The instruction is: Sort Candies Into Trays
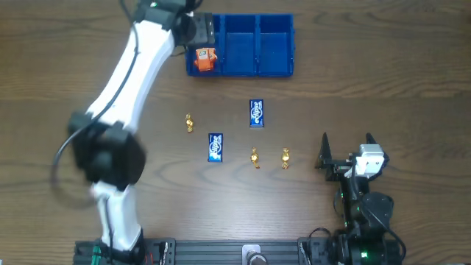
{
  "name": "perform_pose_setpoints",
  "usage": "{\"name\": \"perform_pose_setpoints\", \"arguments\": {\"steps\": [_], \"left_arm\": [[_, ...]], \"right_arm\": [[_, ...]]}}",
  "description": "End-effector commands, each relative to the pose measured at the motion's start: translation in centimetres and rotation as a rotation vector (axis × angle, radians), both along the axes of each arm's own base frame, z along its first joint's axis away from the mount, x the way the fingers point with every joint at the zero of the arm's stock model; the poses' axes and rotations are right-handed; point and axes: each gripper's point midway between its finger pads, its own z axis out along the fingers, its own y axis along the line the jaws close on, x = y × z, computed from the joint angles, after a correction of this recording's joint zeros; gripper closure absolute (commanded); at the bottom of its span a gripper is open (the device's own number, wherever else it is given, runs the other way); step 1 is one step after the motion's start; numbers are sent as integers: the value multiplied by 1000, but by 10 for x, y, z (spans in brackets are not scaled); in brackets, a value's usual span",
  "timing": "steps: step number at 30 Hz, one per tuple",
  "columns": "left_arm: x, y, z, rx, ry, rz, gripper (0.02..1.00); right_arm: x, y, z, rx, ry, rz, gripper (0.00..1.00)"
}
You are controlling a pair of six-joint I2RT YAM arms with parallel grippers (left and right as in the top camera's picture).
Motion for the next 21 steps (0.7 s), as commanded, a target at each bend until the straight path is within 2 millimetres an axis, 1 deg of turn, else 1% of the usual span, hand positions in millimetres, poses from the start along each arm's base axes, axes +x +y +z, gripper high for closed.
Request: {"name": "perform_pose_setpoints", "arguments": {"steps": [1, 2, 3, 4, 5, 6, 7, 8, 11, 13, 14, 18, 21], "left_arm": [[-108, 42, 194, -94, -590, 2, 56], [-140, 60, 205, -83, -689, -11, 47], [-172, 77, 205, -64, -760, -32, 45], [-194, 89, 197, -44, -796, -59, 40], [-213, 98, 188, -22, -822, -79, 18], [-235, 112, 169, 18, -845, -81, 18], [-247, 120, 153, 39, -850, -75, 18], [-259, 129, 131, 61, -851, -54, 18], [-276, 144, 75, 85, -842, 0, 20], [-279, 147, 40, 89, -836, 10, 20], [-278, 145, 21, 83, -845, -1, 20], [-275, 138, -14, 60, -884, -39, 20], [-272, 136, -34, 54, -862, -49, 20]], "right_arm": [[0, -1, -2, -11, 5, -4, 3], [0, -1, -2, -11, 5, -4, 3], [0, -1, -2, -11, 5, -4, 3], [0, -1, -2, -11, 5, -4, 3], [0, -1, -2, -11, 5, -4, 3], [0, -1, -2, -11, 5, -4, 3], [0, -1, -2, -11, 5, -4, 3], [0, -1, -2, -11, 5, -4, 3], [0, -1, -2, -11, 5, -4, 5], [0, -1, -2, -11, 5, -4, 3], [0, -1, -2, -11, 5, -4, 3], [0, -1, -2, -11, 5, -4, 3], [0, -1, -2, -11, 5, -4, 3]]}}
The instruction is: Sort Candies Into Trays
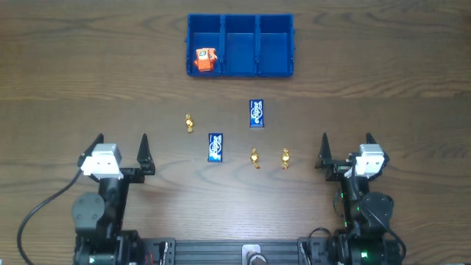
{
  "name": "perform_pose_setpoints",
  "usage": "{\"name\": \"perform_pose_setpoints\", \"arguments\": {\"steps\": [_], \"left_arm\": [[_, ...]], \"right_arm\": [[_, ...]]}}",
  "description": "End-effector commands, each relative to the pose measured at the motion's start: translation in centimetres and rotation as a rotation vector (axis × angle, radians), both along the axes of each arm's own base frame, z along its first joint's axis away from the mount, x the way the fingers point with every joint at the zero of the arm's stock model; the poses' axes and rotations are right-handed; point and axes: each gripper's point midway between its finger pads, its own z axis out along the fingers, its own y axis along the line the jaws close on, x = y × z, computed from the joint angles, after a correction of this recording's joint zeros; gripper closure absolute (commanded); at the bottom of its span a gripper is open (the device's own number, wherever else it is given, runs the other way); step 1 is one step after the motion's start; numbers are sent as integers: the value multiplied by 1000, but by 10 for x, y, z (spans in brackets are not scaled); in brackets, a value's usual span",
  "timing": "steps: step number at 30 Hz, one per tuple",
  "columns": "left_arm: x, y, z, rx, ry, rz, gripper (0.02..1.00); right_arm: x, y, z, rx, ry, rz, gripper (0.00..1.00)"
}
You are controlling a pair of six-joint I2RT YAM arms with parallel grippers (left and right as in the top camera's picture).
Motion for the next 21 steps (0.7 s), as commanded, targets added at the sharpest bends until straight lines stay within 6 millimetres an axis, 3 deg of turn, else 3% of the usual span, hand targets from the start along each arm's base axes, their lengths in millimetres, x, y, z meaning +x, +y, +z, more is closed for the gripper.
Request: {"name": "perform_pose_setpoints", "arguments": {"steps": [1, 2, 19, 21], "left_arm": [[3, -6, -28, 10, 20, -39, 20], [2, -6, -38, 9, 60, -38, 20], [2, -6, -37, 10, 58, -38, 20], [2, -6, -37, 10, 58, -38, 20]], "right_arm": [[0, -1, -2, -11, 4, -4, 3], [0, -1, -2, -11, 4, -4, 3], [0, -2, 3, -8, -15, -7, 3], [0, 7, 15, 136, -52, 39, 3]]}}
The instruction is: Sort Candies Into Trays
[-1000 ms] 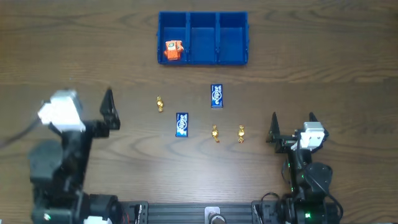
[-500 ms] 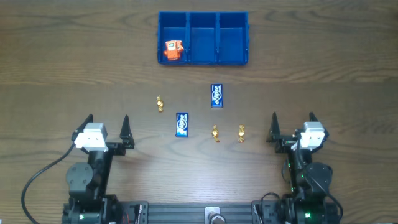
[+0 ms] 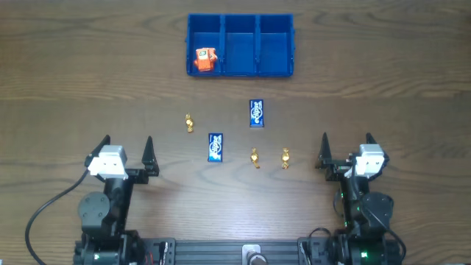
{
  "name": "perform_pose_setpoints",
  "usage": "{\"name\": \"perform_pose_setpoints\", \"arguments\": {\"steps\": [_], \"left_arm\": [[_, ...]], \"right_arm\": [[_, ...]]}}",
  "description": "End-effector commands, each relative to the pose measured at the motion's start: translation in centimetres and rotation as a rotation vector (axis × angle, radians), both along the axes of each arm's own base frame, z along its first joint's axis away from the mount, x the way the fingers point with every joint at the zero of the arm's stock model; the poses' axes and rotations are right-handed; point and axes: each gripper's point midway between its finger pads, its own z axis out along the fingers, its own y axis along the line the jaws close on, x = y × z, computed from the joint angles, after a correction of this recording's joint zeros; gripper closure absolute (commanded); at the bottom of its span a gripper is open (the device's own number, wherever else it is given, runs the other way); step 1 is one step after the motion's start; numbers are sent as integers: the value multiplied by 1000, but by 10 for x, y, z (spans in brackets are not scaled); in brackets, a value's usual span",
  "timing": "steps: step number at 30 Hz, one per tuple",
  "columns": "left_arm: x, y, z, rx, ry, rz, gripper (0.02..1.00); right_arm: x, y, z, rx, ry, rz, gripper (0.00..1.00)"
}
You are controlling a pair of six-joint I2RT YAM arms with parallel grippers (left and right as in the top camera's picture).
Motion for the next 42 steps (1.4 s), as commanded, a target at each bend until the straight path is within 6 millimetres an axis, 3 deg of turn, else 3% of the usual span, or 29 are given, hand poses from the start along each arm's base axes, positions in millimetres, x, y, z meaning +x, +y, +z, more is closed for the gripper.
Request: {"name": "perform_pose_setpoints", "arguments": {"steps": [1, 5, 8, 10, 11, 15, 17, 23, 27, 31, 36, 38, 42], "left_arm": [[-1, -2, -16, 12, 41, -17, 20], [-1, -2, -16, 12, 41, -17, 20], [-1, -2, -16, 12, 41, -17, 20], [-1, -2, -16, 12, 41, -17, 20], [-1, -2, -16, 12, 41, -17, 20], [-1, -2, -16, 12, 41, -17, 20], [-1, -2, -16, 12, 41, -17, 20], [-1, -2, -16, 12, 41, -17, 23], [-1, -2, -16, 12, 41, -17, 20], [-1, -2, -16, 12, 41, -17, 20], [-1, -2, -16, 12, 41, -17, 20], [-1, -2, -16, 12, 41, -17, 20], [-1, -2, -16, 12, 41, -17, 20]], "right_arm": [[-1, 11, 21, 205, -38, 58, 3], [5, 46, 64, 251, 86, 251, 3], [28, 71, 90, 279, 270, 358, 3], [45, 88, 93, 294, 397, 395, 3], [57, 110, 91, 289, 504, 443, 3], [78, 181, 61, 250, 775, 486, 3], [78, 226, 22, 195, 931, 462, 3], [41, 297, -77, 52, 1187, 273, 3], [31, 312, -112, 7, 1227, 212, 3], [32, 301, -138, 3, 1242, 75, 3], [33, 299, -152, -2, 1249, 37, 62], [32, 299, -153, -5, 1251, 36, 132], [32, 300, -154, -9, 1248, 43, 443]]}}
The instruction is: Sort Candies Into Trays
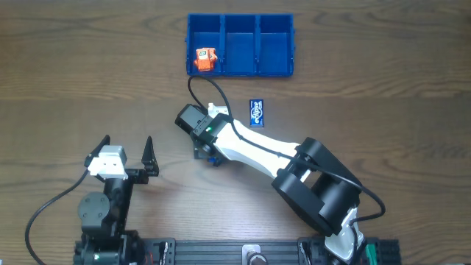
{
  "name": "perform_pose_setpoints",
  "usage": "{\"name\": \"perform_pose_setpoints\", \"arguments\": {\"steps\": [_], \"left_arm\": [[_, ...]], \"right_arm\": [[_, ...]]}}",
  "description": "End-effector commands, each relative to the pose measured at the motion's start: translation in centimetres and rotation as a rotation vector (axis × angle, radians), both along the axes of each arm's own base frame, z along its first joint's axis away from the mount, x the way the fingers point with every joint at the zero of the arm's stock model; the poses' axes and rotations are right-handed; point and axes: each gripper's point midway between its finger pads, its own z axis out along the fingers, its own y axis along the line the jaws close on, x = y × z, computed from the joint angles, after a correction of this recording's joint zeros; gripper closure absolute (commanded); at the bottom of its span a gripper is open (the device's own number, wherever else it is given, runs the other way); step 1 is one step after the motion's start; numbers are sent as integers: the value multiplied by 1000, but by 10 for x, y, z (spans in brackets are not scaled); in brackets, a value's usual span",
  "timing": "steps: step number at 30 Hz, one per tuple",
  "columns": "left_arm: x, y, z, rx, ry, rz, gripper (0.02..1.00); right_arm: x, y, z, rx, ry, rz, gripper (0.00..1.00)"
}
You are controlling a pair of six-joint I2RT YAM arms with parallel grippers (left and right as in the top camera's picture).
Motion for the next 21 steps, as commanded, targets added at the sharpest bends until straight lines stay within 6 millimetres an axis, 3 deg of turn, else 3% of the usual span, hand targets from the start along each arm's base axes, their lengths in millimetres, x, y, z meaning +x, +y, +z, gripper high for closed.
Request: {"name": "perform_pose_setpoints", "arguments": {"steps": [1, 4, 6, 10, 11, 15, 16, 18, 19, 21], "left_arm": [[-1, -2, -16, 12, 43, -18, 20], [-1, -2, -16, 12, 43, -18, 20], [-1, -2, -16, 12, 43, -18, 20], [-1, -2, -16, 12, 43, -18, 20], [-1, -2, -16, 12, 43, -18, 20], [-1, -2, -16, 12, 43, -18, 20], [-1, -2, -16, 12, 43, -18, 20], [-1, -2, -16, 12, 43, -18, 20], [-1, -2, -16, 12, 43, -18, 20], [-1, -2, -16, 12, 43, -18, 20]], "right_arm": [[6, 6, 0, -5, -28, 2, 467], [5, 9, -9, -11, -23, 12, 549], [5, 11, -11, -6, -23, 12, 673], [9, 16, -2, -1, -32, 28, 713], [14, 18, 11, -6, -46, 38, 715], [59, 12, 101, -41, -228, 85, 720], [88, 1, 143, -60, -312, 89, 720], [136, -19, 194, -59, -426, 84, 755], [159, -29, 210, -54, -478, 78, 772], [195, -48, 225, -52, -559, 62, 772]]}}
